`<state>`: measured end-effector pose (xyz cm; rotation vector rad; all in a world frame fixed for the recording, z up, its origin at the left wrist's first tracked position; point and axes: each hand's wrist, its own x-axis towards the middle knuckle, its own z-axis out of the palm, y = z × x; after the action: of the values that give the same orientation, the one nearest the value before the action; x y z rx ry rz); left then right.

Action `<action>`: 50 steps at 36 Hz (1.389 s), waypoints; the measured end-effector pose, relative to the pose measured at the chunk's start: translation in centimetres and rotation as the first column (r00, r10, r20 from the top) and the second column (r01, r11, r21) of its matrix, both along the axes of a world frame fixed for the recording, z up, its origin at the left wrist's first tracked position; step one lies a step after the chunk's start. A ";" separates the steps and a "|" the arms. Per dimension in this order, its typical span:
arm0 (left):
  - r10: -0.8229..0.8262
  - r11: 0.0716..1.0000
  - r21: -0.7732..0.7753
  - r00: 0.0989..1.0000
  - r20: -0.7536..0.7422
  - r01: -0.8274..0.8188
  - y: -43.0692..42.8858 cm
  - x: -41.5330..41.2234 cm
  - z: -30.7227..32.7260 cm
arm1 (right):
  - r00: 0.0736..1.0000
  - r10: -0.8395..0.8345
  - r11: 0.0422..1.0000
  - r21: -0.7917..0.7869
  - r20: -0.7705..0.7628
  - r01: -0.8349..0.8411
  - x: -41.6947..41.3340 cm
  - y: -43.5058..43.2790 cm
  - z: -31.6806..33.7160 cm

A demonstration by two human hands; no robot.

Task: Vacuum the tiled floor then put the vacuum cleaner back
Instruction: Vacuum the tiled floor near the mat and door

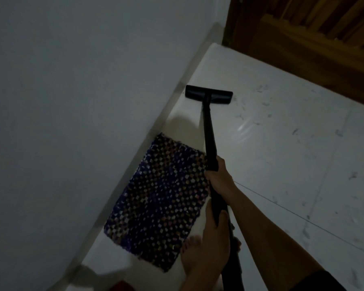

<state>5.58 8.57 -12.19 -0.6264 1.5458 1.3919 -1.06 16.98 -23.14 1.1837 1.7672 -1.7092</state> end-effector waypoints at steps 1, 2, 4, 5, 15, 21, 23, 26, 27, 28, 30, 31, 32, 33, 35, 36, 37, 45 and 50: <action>-0.018 1.000 0.012 1.000 -0.004 0.019 -0.1 -0.5 -0.2 | 1.000 0.003 1.000 0.008 -0.010 -0.003 -0.5 0.0 0.2; -0.036 0.999 0.016 0.999 -0.025 0.036 -0.1 -1.0 -0.2 | 1.000 0.005 1.000 0.018 -0.025 -0.004 -1.1 0.1 0.4; -0.075 0.997 0.005 0.993 -0.091 0.075 0.0 -1.6 -0.1 | 0.999 0.014 0.999 0.053 -0.045 -0.012 -1.9 0.3 1.0; -0.056 0.998 0.019 0.994 -0.096 0.058 -0.1 -1.9 0.1 | 0.998 0.011 0.998 0.064 -0.054 -0.007 -2.0 0.4 1.2; -0.086 0.995 0.047 0.994 -0.073 0.089 -2.4 2.2 1.9 | 0.997 -0.030 0.996 0.082 -0.068 0.036 2.5 -1.7 3.9; -0.209 0.975 -0.108 0.968 -0.137 0.195 -4.3 7.1 3.6 | 0.996 -0.078 0.996 0.041 -0.044 0.080 7.7 -3.1 5.8; -0.173 0.985 -0.038 0.975 -0.140 0.169 -4.4 8.3 4.7 | 0.996 -0.085 0.995 0.054 -0.030 0.086 9.4 -3.3 6.3; -0.192 0.981 0.011 0.974 -0.118 0.195 -4.0 9.5 5.6 | 0.993 -0.114 0.992 0.058 0.018 0.113 11.6 -3.1 6.5; -0.232 0.972 -0.006 0.964 -0.131 0.234 -3.9 9.7 5.7 | 0.992 -0.122 0.991 0.059 0.034 0.120 12.1 -3.0 6.6; -0.235 0.972 -0.030 0.963 -0.129 0.233 -3.6 9.9 5.8 | 0.989 -0.137 0.989 0.060 0.055 0.134 12.5 -2.8 6.4; -0.265 0.964 -0.041 0.958 -0.108 0.262 -3.3 10.0 5.8 | 0.983 -0.166 0.985 0.062 0.084 0.162 12.9 -2.3 6.1; -0.284 0.959 -0.033 0.956 -0.081 0.282 -3.2 10.0 5.7 | 0.980 -0.177 0.983 0.065 0.088 0.172 12.9 -2.0 6.1; -0.291 0.957 -0.018 0.955 -0.051 0.291 -3.0 9.9 5.6 | 0.978 -0.187 0.981 0.062 0.092 0.181 12.9 -1.7 6.0; -0.300 0.954 -0.015 0.954 -0.025 0.300 -2.6 9.6 5.4 | 0.977 -0.194 0.980 0.055 0.094 0.189 12.7 -1.3 6.0; -0.335 0.942 -0.001 0.940 -0.067 0.336 -1.9 8.8 5.0 | 0.974 -0.204 0.979 0.046 0.098 0.200 12.0 -0.5 5.8; -0.356 0.934 0.000 0.930 -0.094 0.358 -1.4 8.1 4.9 | 0.972 -0.212 0.977 0.039 0.098 0.209 11.6 -0.1 5.7; -0.375 0.926 0.019 0.922 -0.097 0.378 -0.8 7.3 4.9 | 0.970 -0.222 0.975 0.035 0.094 0.220 11.0 0.4 5.5; -0.343 0.939 0.044 0.939 0.037 0.341 2.7 2.7 1.3 | 0.944 -0.323 0.944 -0.049 0.067 0.327 5.9 4.9 3.2; -0.389 0.921 -0.009 0.921 -0.033 0.389 4.9 0.4 0.2 | 0.948 -0.311 0.949 -0.029 0.061 0.313 4.0 7.1 1.9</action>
<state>5.99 13.52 -11.98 -0.2738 1.5953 1.1009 2.92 24.05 -21.28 1.5458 1.5706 -1.8523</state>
